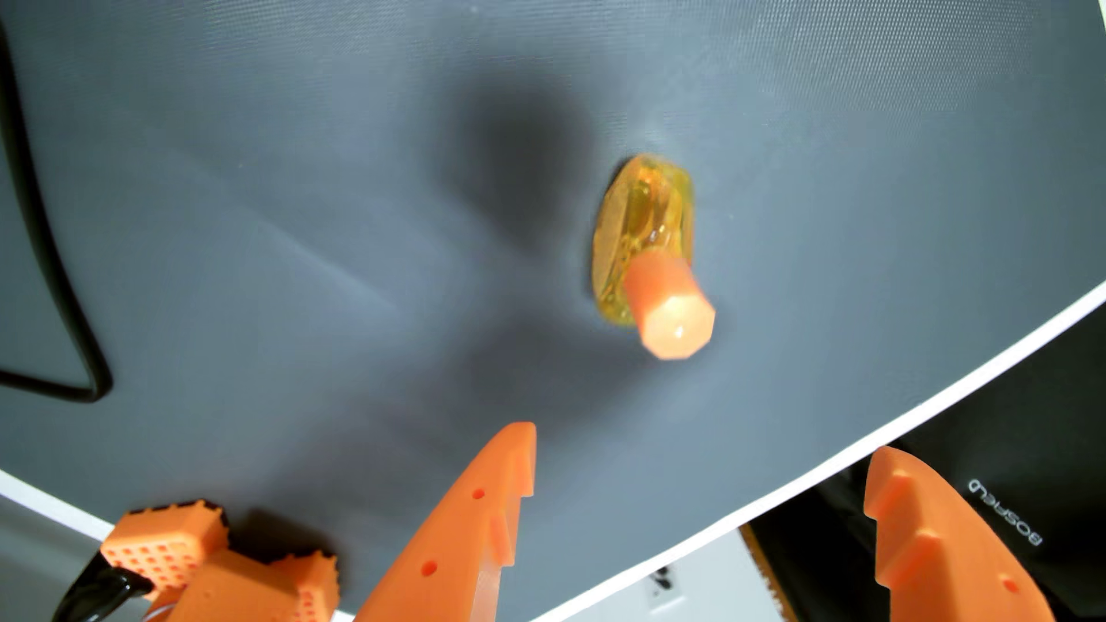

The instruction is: Grab the eyedrops

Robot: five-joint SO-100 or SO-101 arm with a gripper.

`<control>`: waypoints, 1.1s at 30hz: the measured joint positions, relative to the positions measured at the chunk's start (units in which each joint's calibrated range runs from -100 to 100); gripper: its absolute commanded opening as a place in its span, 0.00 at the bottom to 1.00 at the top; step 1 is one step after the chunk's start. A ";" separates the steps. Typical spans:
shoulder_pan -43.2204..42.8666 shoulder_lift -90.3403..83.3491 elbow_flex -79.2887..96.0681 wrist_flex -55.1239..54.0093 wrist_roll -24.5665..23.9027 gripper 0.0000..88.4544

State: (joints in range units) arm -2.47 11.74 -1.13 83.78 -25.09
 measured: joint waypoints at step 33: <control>-1.65 11.78 2.98 -13.69 -1.36 0.37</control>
State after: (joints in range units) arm -4.12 23.53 1.85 70.10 -26.45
